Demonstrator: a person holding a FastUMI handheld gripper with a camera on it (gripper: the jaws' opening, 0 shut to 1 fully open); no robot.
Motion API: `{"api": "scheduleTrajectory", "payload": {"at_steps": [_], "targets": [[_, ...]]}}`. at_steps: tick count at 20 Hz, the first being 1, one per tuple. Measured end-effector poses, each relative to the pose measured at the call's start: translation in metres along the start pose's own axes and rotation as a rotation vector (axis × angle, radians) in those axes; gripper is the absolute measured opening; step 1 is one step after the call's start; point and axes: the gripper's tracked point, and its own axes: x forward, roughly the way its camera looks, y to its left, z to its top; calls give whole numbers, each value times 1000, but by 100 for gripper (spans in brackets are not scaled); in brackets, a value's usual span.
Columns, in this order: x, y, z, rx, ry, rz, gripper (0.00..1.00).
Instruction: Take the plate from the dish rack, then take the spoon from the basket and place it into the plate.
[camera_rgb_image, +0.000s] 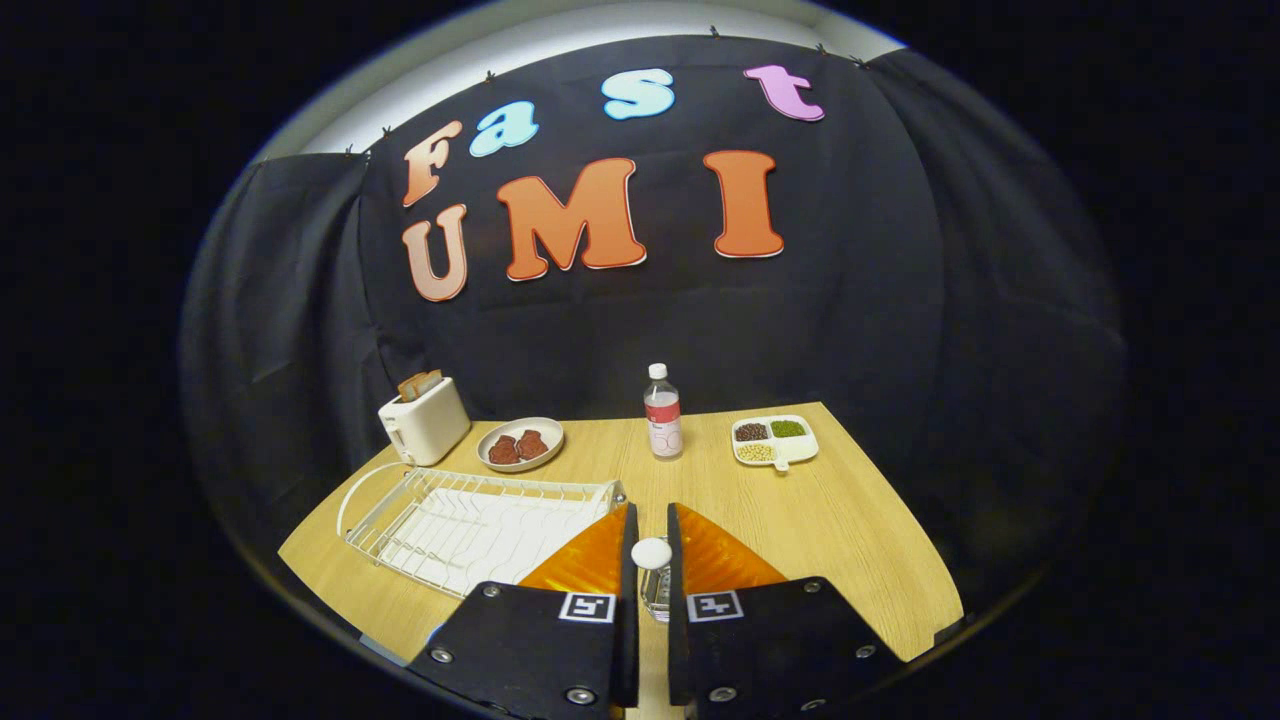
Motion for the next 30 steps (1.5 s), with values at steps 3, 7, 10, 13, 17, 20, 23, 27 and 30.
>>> {"api": "scheduleTrajectory", "payload": {"at_steps": [3,7,10,13,17,20,23,27,30], "targets": [[-14,16,8,-24,-9,52,12],[-24,52,1,-40,1,134,11],[-27,81,-16,-57,40,208,11],[-31,104,-31,-67,74,274,12],[-29,127,-51,-75,115,340,11],[-22,140,-72,-85,158,369,12],[-16,152,-99,-96,206,386,12],[-14,168,-122,-112,243,419,11],[-16,172,-138,-143,282,433,12]]}}
